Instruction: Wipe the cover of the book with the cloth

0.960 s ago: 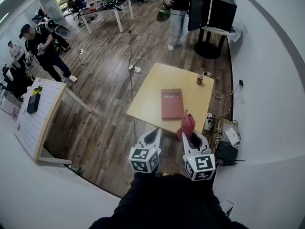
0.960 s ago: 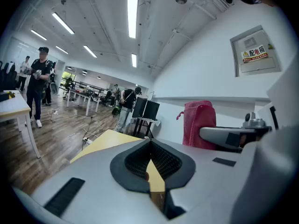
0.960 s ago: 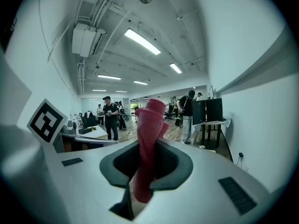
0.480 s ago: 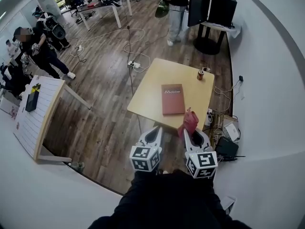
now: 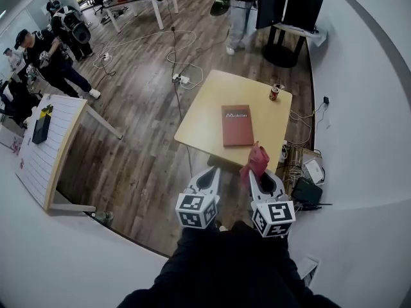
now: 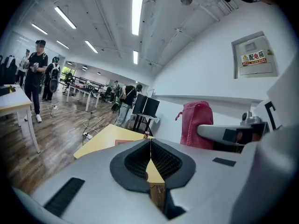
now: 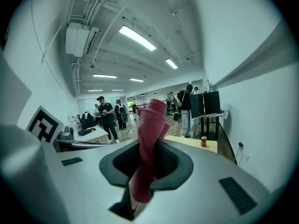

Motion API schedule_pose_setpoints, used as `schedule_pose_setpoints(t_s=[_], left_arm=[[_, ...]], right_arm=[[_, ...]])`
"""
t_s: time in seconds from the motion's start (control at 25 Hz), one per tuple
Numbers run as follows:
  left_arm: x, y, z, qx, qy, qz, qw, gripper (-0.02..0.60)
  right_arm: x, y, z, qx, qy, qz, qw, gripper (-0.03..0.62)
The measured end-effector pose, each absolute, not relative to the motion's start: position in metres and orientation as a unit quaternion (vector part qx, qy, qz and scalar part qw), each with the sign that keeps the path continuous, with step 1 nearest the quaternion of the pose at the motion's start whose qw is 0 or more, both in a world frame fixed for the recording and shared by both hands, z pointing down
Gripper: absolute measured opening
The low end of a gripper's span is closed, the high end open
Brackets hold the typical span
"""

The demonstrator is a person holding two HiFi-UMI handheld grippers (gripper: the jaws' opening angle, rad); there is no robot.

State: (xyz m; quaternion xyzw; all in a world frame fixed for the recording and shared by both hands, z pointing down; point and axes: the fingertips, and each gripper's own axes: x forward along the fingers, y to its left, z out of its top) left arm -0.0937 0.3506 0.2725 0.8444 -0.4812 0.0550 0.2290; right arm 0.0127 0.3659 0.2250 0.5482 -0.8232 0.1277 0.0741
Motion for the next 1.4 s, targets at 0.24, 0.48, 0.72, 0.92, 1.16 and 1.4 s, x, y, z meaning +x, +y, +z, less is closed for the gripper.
schedule_pose_setpoints(t_s=[0.24, 0.48, 0.72, 0.92, 1.16, 1.4], left_arm=[[-0.107, 0.354, 0.275, 0.845, -0.478, 0.053, 0.234, 0.034], [-0.122, 0.361, 0.291, 0.841, -0.477, 0.06, 0.249, 0.034], [-0.137, 0.363, 0.309, 0.831, -0.482, 0.065, 0.269, 0.035], [-0.14, 0.361, 0.324, 0.827, -0.481, 0.072, 0.282, 0.035], [-0.143, 0.342, 0.342, 0.815, -0.49, 0.083, 0.297, 0.035], [-0.137, 0.306, 0.354, 0.805, -0.505, 0.098, 0.297, 0.035]], right_arm=[[0.0, 0.371, 0.23, 0.551, -0.82, 0.133, 0.08, 0.08], [-0.014, 0.375, 0.245, 0.554, -0.815, 0.144, 0.092, 0.078], [-0.026, 0.379, 0.261, 0.552, -0.811, 0.155, 0.114, 0.078], [-0.025, 0.377, 0.274, 0.555, -0.805, 0.163, 0.13, 0.078], [-0.027, 0.356, 0.289, 0.546, -0.806, 0.175, 0.146, 0.078], [-0.021, 0.313, 0.301, 0.531, -0.814, 0.182, 0.147, 0.078]])
